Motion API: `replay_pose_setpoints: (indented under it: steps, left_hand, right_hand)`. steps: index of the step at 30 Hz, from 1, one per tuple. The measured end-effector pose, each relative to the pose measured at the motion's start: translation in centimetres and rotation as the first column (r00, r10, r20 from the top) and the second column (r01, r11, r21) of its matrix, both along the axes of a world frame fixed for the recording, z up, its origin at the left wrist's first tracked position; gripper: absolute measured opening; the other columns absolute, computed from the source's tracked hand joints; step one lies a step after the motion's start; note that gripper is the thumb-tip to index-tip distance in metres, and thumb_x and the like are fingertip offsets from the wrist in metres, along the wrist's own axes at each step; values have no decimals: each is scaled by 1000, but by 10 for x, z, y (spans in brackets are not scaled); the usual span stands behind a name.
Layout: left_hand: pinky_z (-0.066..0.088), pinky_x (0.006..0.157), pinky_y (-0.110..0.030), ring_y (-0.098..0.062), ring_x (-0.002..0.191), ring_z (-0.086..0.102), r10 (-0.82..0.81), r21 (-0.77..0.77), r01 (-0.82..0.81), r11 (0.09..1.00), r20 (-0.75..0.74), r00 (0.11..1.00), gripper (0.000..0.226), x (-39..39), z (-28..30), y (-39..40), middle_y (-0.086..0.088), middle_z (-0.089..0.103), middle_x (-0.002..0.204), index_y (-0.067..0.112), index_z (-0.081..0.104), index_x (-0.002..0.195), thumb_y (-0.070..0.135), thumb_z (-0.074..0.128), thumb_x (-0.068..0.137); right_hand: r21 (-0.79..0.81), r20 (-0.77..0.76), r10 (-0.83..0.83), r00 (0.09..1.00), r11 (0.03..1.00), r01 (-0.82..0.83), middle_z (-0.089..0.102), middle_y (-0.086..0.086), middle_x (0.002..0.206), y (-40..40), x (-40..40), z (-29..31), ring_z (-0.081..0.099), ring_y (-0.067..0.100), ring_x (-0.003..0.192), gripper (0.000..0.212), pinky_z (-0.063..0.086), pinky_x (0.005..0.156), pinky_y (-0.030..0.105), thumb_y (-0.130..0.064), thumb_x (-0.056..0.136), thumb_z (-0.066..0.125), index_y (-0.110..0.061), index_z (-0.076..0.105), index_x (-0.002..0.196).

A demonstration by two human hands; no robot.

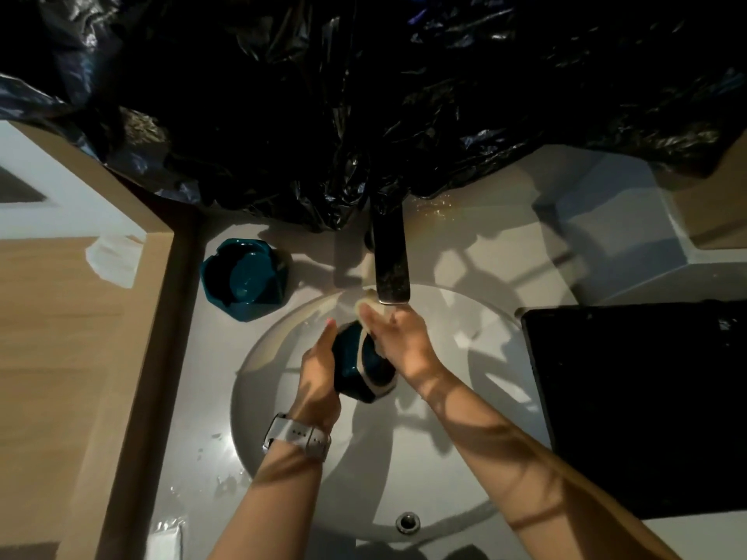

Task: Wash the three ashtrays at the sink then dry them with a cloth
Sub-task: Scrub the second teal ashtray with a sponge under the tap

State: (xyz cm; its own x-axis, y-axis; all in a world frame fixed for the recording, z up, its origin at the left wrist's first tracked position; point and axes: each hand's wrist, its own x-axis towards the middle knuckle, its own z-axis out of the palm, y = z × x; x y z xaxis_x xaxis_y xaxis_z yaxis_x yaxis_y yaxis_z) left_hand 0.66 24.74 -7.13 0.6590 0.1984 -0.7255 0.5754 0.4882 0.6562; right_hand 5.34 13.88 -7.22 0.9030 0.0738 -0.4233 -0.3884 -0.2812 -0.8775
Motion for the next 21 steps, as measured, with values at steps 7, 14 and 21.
replay_pose_setpoints:
  steps: [7,14,21]
  left_hand:
    - [53,74,-21,-7,88,66,-241,-87,246,965,57,969,15,25,-16,-19,6,73,88,16,67,99,22,72,86]
    - [55,80,-32,-19,96,65,-79,-9,80,997,60,995,22,3,-21,-22,-4,68,105,13,60,115,27,49,103]
    - [55,90,-32,-17,91,72,105,-26,-103,994,110,988,43,-1,-8,-6,-16,69,120,-2,56,128,30,45,102]
  right_hand:
    - [-368,426,145,893,930,25,41,-4,113,-32,-47,4,47,19,107,29,41,99,29,-43,89,57,-21,61,108]
    - [-323,355,232,906,940,-114,46,-6,115,-40,-32,-2,48,5,104,39,30,94,5,-25,95,58,-16,54,133]
    - [-247,467,215,858,963,-107,65,0,103,-44,-49,6,64,13,96,21,51,87,28,-26,87,67,-15,73,105]
